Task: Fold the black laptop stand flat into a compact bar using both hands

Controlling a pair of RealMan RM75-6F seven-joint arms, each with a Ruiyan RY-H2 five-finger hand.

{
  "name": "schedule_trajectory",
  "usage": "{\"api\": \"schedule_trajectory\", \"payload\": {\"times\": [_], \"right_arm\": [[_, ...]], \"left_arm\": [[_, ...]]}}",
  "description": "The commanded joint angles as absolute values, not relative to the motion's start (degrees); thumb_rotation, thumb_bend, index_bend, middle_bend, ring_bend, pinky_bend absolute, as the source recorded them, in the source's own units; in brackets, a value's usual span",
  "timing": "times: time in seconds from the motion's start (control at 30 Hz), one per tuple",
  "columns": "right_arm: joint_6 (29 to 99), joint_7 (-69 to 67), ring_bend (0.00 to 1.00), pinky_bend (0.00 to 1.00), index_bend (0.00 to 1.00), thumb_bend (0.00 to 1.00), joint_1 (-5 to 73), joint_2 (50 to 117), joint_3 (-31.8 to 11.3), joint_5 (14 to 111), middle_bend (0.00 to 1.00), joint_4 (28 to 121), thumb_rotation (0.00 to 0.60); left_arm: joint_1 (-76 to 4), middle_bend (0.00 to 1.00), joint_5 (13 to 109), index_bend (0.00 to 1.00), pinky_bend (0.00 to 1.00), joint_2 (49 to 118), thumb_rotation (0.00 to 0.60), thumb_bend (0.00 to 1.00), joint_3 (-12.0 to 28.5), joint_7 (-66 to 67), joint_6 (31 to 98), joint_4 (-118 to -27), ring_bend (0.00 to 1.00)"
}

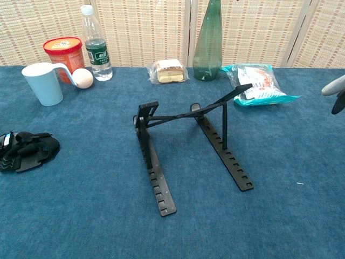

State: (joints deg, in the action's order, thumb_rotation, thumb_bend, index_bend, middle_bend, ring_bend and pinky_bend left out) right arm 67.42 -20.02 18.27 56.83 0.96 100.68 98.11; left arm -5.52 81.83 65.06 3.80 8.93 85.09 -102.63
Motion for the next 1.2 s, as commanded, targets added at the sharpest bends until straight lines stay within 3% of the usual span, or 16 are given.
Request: {"api": "schedule_trajectory", "payload": {"times": [0.03, 0.7, 1.03, 1.2], "right_arm": [[63.91, -21.52, 0.18, 0.22, 0.23, 0.13, 21.49, 58.3, 1.05, 101.63, 0.36, 97.62, 0.6], [52.81, -22.71, 0.18, 0.22, 0.23, 0.13, 34.31, 67.73, -0.7, 99.39, 0.35, 93.38, 0.6], [51.1, -23.87, 0.18, 0.22, 0.22, 0.13, 38.74, 71.76, -4.38, 94.32, 0.31, 90.21, 0.6], [49.99, -24.91, 0.13, 0.22, 0.16, 0.13, 41.13, 73.22, -6.08, 92.32, 0.26, 89.1, 0.6]], "left_arm": [[-5.51, 0.0, 81.63, 0.04, 0.0, 65.09, 0.6, 0.23, 3.82, 9.0, 85.02, -102.57, 0.01], [-4.93, 0.0, 81.14, 0.04, 0.0, 64.96, 0.6, 0.23, 3.72, 8.7, 85.41, -102.28, 0.0], [-4.58, 0.0, 81.6, 0.04, 0.0, 64.83, 0.6, 0.23, 3.53, 8.43, 85.88, -102.24, 0.0], [-4.31, 0.01, 81.68, 0.04, 0.0, 64.81, 0.6, 0.23, 3.38, 8.32, 86.1, -102.21, 0.0]]}}
